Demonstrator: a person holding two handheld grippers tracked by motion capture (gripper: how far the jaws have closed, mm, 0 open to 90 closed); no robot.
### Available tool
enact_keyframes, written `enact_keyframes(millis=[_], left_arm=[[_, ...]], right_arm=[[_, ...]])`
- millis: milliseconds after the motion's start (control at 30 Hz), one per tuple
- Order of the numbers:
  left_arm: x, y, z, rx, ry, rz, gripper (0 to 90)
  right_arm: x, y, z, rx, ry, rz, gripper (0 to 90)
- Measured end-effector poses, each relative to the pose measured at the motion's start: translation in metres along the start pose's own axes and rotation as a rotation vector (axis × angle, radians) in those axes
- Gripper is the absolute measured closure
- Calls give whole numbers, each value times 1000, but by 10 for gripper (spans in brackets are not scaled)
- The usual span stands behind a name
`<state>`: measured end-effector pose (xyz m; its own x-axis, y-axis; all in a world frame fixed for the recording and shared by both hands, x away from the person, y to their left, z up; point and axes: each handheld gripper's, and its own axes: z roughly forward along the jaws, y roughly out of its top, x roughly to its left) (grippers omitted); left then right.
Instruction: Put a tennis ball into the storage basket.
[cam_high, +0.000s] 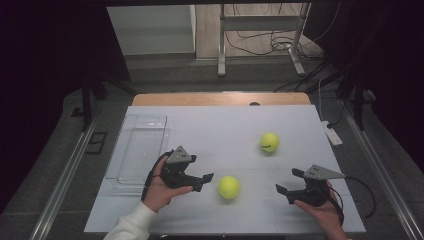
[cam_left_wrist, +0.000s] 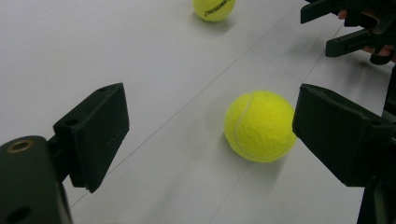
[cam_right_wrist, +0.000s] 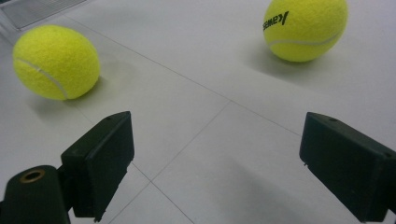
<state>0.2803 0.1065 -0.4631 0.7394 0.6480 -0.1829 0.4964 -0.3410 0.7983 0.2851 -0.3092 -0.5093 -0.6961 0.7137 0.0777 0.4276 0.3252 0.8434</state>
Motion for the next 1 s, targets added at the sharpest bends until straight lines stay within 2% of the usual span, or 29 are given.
enact_keyframes(millis=[233,533,1000], left_arm=[[-5,7,9,14,-26,22,115],[-8,10,14,26,-45,25,111],[-17,17,39,84,-92,42,89]], right_arm=[[0,0,0,0,1,2,108],[-1,0,0,0,-1,4,108],[-2,0,0,0,-2,4,109]])
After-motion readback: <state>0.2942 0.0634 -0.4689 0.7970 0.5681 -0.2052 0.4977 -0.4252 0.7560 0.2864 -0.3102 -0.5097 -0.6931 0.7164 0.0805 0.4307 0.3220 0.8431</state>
